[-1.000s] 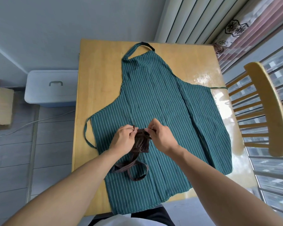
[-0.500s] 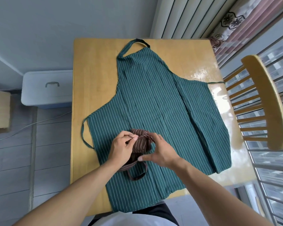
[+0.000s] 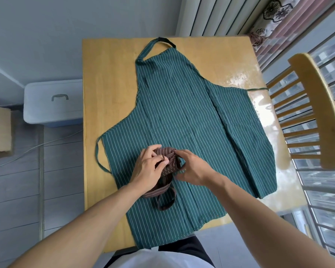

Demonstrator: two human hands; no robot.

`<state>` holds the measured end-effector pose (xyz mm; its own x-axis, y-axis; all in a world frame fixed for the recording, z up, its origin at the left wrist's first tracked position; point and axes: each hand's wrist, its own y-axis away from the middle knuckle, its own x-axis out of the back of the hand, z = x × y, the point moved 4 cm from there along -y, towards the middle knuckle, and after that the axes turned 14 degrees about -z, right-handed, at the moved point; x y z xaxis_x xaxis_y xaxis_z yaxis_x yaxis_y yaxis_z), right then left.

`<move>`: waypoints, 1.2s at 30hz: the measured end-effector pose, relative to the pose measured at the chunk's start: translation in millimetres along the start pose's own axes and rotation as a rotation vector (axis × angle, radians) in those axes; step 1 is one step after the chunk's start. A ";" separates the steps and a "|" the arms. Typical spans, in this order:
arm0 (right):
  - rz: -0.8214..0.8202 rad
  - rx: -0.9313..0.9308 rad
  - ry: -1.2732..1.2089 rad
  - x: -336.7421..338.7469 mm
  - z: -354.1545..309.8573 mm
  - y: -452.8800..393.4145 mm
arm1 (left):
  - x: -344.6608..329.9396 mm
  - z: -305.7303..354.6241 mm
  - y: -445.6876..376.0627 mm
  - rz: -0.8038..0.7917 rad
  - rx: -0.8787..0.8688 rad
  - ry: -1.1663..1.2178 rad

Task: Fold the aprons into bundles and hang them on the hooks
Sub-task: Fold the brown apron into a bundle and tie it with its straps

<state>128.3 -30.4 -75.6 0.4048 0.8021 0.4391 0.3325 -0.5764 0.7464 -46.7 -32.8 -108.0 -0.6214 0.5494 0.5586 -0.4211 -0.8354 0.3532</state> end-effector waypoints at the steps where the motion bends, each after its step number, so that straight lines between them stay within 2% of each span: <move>1: -0.035 -0.008 -0.007 0.4 0.1 0.8 | 0.4 -0.1 -1.2 0.002 0.001 -0.015; 6: 0.119 -0.055 -0.092 -1.2 1.4 -9.1 | 4.7 2.3 -3.6 -0.027 -0.008 -0.021; 10: 0.297 -0.050 -0.025 -5.0 1.8 -12.1 | 4.7 3.7 6.0 -0.030 -0.107 -0.047; 13: 0.396 -0.001 0.020 -7.6 0.5 -9.3 | 4.0 2.6 7.1 -0.059 -0.104 -0.027; 21: 0.397 0.035 0.163 -19.3 10.7 -10.4 | 9.4 5.0 -0.4 -0.149 0.049 -0.092; 23: 0.372 0.029 0.183 -18.1 10.2 -12.8 | 10.6 7.4 -0.6 -0.077 0.049 -0.021; 25: 0.353 0.040 0.056 -12.5 13.2 -16.2 | 12.8 5.4 2.2 0.101 0.051 -0.058; 27: 0.347 0.070 -0.003 -2.6 18.7 -15.6 | 11.3 -2.3 7.8 0.200 0.127 -0.082; 30: 0.410 0.095 0.186 12.5 29.4 -7.4 | 5.7 -9.0 15.1 0.161 0.177 0.040; 34: 0.326 0.019 0.355 24.4 35.3 -3.9 | 10.9 -8.0 16.2 0.104 0.183 0.097; 36: 0.327 -0.050 0.351 31.1 39.2 -4.4 | 13.1 -9.8 14.3 0.089 0.218 0.105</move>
<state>172.8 -9.0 -84.9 0.1670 0.5892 0.7905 0.1906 -0.8059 0.5605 -67.4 -37.4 -103.0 -0.7193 0.4631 0.5178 -0.2167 -0.8578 0.4661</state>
